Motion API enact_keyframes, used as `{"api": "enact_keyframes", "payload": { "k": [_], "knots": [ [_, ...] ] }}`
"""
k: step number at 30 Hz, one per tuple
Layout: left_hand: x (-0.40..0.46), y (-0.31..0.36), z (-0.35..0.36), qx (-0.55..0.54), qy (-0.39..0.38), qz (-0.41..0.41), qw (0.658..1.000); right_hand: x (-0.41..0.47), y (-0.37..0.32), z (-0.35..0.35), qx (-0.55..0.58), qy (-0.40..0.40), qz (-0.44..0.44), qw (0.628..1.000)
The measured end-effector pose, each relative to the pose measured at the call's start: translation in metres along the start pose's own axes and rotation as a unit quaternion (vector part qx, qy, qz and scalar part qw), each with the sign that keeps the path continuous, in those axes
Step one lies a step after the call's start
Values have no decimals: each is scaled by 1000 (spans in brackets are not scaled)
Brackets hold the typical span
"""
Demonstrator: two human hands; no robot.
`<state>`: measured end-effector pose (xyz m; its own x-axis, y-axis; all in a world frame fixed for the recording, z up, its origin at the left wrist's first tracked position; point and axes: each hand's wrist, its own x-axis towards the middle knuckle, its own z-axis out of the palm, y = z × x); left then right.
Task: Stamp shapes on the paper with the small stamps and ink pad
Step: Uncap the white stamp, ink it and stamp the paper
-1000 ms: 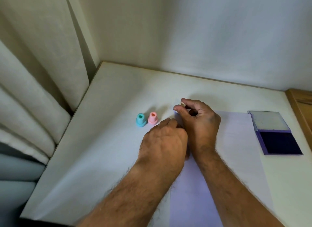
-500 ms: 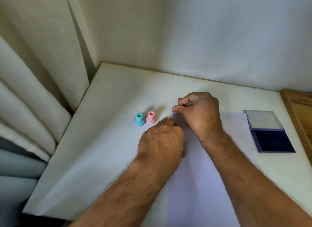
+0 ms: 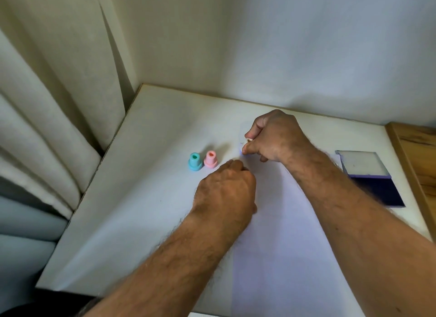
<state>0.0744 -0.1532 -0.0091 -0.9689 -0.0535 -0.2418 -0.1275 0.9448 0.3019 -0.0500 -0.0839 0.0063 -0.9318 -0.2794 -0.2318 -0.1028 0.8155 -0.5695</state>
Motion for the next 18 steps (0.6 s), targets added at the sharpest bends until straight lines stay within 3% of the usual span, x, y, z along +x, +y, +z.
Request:
{"api": "enact_keyframes", "payload": {
  "k": [6,8,10,14,18],
  "knots": [
    [-2,-1,1,-4,19,2,1000,-12,12,15,70,62,-10,996],
    [-2,0,0,-6,19,-1,1000,-21,13,19,152,91,9,984],
    [-2,1,0,-8,6,-10,1000,-33,14,15,271,133,56,952],
    [-2,4,-5,-27,-20,-38,999,-64,14,-4,509,135,141,838],
    [-8,8,-19,-65,12,-48,997,-98,16,-20,602,113,177,770]
  ]
}}
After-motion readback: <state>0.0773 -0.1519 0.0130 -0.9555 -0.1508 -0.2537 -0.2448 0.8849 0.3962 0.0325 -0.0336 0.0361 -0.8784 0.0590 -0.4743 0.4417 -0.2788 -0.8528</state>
